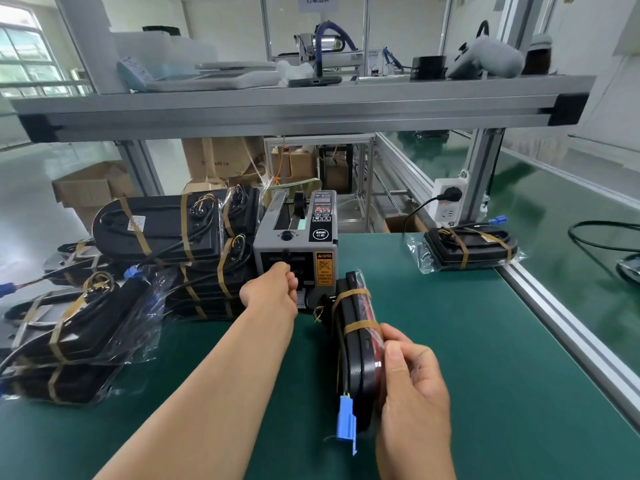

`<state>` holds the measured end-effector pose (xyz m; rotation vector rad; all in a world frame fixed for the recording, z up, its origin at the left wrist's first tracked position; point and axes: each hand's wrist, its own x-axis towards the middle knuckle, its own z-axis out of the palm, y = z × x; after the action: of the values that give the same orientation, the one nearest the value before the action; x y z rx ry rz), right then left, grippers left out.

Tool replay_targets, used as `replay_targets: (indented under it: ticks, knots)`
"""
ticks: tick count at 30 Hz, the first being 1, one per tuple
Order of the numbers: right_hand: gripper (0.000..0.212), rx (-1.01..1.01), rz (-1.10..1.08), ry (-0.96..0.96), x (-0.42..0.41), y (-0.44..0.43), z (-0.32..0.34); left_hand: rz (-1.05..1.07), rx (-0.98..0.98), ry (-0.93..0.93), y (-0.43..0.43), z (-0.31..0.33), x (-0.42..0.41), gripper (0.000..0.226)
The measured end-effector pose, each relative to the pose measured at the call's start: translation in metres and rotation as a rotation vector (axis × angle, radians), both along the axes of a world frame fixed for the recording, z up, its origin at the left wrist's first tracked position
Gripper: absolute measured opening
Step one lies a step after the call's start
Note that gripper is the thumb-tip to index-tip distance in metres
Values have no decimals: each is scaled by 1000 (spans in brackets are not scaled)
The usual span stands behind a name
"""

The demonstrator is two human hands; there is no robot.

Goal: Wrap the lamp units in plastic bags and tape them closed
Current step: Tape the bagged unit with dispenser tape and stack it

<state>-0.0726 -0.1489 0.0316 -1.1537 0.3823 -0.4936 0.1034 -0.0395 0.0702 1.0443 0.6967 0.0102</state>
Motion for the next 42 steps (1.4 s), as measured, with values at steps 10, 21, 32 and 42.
replay_targets:
  ticks: [10, 21, 32, 42]
  knots:
    - [34, 91, 44, -5, -1, -5, 6, -804, 336, -467, 20, 21, -86, 30]
    - [30, 76, 61, -14, -2, 2, 7, -1143, 746, -519, 13, 34, -106, 21]
    - [27, 84, 78, -16, -2, 4, 5, -1198, 875, -496, 11, 39, -97, 21]
    - [27, 104, 83, -29, -2, 4, 4, -1156, 926, -546, 8, 34, -98, 25]
